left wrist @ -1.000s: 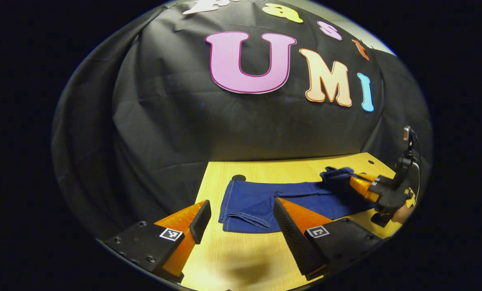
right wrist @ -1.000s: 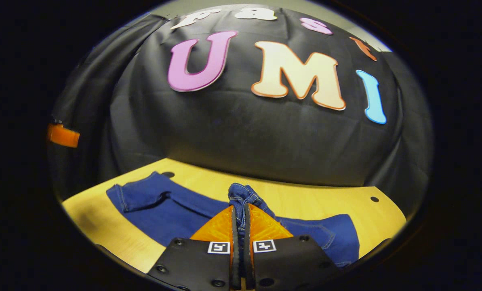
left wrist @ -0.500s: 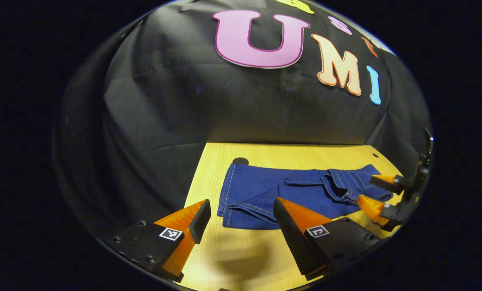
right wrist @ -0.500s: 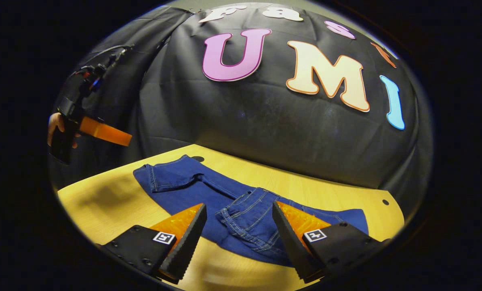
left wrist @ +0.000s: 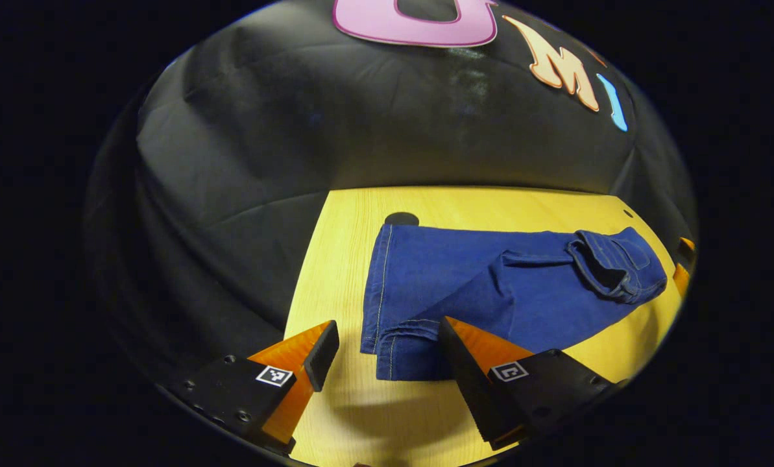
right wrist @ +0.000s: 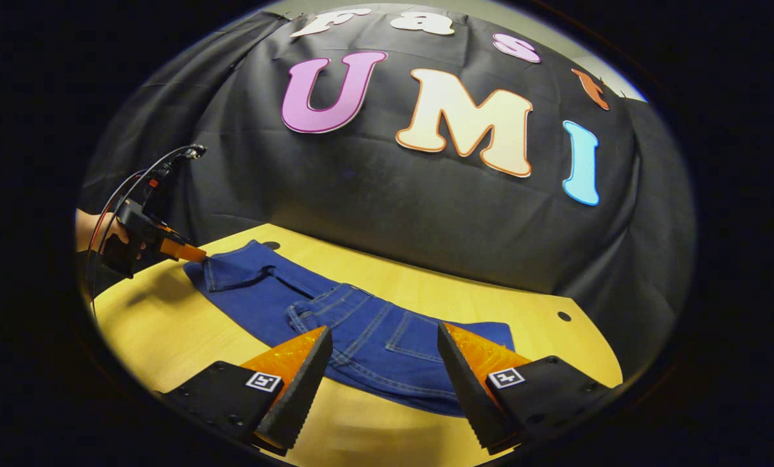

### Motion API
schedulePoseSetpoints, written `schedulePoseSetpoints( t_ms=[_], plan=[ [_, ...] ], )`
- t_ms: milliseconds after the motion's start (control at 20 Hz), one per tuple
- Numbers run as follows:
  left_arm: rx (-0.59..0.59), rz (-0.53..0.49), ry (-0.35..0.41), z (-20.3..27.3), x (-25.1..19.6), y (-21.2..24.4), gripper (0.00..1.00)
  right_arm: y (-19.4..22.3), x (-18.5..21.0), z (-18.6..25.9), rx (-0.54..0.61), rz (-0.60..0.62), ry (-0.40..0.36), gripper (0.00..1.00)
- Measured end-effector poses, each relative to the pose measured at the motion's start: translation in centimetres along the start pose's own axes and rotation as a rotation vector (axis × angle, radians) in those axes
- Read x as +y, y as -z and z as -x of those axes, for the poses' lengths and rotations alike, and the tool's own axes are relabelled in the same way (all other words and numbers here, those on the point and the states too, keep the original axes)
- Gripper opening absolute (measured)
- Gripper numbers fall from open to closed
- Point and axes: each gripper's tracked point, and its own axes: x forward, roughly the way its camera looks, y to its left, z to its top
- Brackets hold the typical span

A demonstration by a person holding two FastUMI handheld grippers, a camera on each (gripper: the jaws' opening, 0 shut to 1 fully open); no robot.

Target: Grasp the waist and the cuffs of the jeans and fold them to make the two legs overlap; first hold the waist and fold one-third of the jeans toward the cuffs, then hold the cuffs and fold the remaining one-third in the same direction to finish folding.

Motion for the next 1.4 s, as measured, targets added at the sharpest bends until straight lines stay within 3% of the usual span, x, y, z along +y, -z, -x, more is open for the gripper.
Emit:
schedulePoseSetpoints(
  t_ms=[200,350,400,450,700,800,950,1400],
  plan=[
    [0.094,-0.008,0.019,-1.8,-0.4,2.4,0.95,0.4,-1.4,1.2,0.013,0.022,0.028,0.99],
    [0.056,0.044,0.068,-1.5,-1.2,2.1,0.91,0.9,-2.2,1.9,0.02,0.029,0.038,0.99],
    [0.034,0.061,0.073,-1.6,-1.4,1.8,0.81,1.3,-2.4,2.1,0.029,0.024,0.04,0.99],
    [0.05,0.064,0.087,-2.0,-2.0,2.3,0.79,1.4,-2.7,2.1,0.034,0.022,0.043,1.0],
    [0.09,0.028,0.086,-2.0,-3.4,1.8,0.07,0.8,-4.2,2.8,0.023,0.002,0.053,1.0],
    [0.122,0.014,0.057,-1.9,-3.4,1.7,0.0,0.2,-4.9,3.3,0.009,-0.008,0.054,0.99],
    [0.088,0.015,0.035,-0.3,-4.1,-0.7,0.0,-0.9,-6.3,3.9,-0.02,0.002,0.056,0.99],
    [-0.053,0.046,0.141,5.7,-12.7,-9.1,0.0,-1.5,-9.5,6.2,-0.064,-0.021,0.031,1.0]
  ],
)
